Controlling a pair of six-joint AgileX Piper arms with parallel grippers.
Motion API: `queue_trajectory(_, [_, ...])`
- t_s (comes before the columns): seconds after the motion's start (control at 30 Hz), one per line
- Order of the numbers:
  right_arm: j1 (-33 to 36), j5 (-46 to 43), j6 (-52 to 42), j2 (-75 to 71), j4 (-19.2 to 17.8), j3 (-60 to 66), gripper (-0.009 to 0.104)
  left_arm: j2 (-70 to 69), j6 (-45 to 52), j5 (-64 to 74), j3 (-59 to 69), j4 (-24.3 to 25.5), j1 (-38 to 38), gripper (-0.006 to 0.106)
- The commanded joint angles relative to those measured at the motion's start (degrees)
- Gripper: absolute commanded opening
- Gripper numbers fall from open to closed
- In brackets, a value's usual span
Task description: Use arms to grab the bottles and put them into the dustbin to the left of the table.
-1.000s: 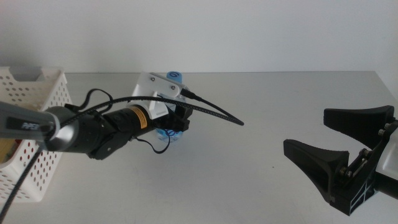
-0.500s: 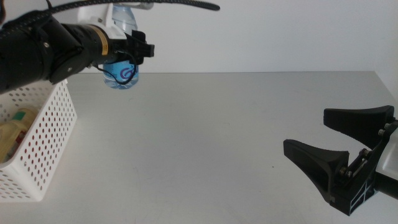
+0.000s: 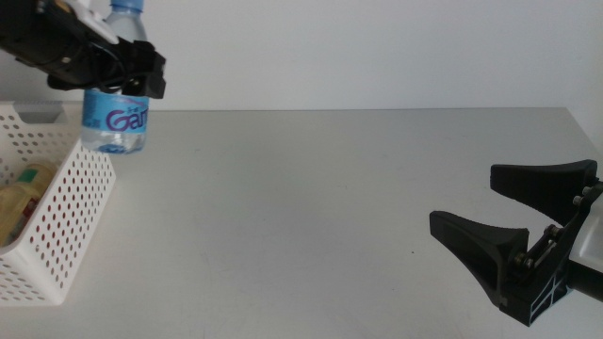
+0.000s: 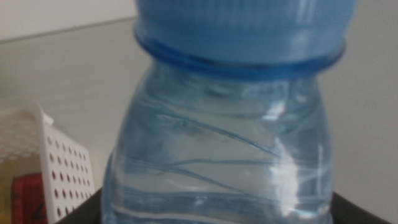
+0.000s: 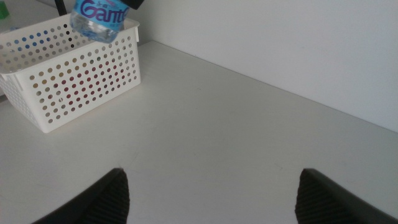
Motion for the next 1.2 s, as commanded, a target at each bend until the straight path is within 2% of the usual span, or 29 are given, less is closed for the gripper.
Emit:
queue_trajectory(0.0, [0.2,-4.1,-0.7,-0.3,-0.7,-1.7,0.075,-3.3,8.3,2.9,-3.8,-8.6,5.0,-0.002])
queue_trajectory(0.07, [0.2,-4.1,-0.7,-0.3,-0.7,-1.7,0.075,-3.3,10.8,6.6,-4.4,-9.9,8.7,-0.002])
queue_trajectory(0.27, [0.2,-4.1,-0.7,-0.3,-0.6,-1.7,0.075,-1.9,15.8,11.4,-4.5,-9.8,18.8,-0.002])
queue_trajectory(0.53, [0.2,-4.1,-0.7,-0.3,-0.6,-1.7,0.075,3.7,18.4,15.1,-4.5,-9.0,26.2,-0.002])
queue_trajectory(0.63, [0.2,-4.1,-0.7,-0.3,-0.6,-1.7,0.075,6.3,18.4,14.8,-4.5,-8.9,27.7,-0.002])
queue_trajectory(0.8, [0.2,-4.1,-0.7,-0.3,-0.6,-1.7,0.075,10.2,18.4,15.4,-4.5,-5.9,28.2,-0.002])
queue_trajectory(1.0, [0.2,-4.1,-0.7,-0.3,-0.6,-1.7,0.075,14.7,18.2,15.5,-4.5,-5.6,28.1,-0.001])
queue_trajectory(1.07, [0.2,-4.1,-0.7,-0.3,-0.6,-1.7,0.075,15.8,18.2,15.5,-4.5,-5.6,28.1,0.001])
queue_trajectory(1.17, [0.2,-4.1,-0.7,-0.3,-0.6,-1.7,0.075,16.7,18.4,15.4,-4.5,-5.2,28.1,0.011])
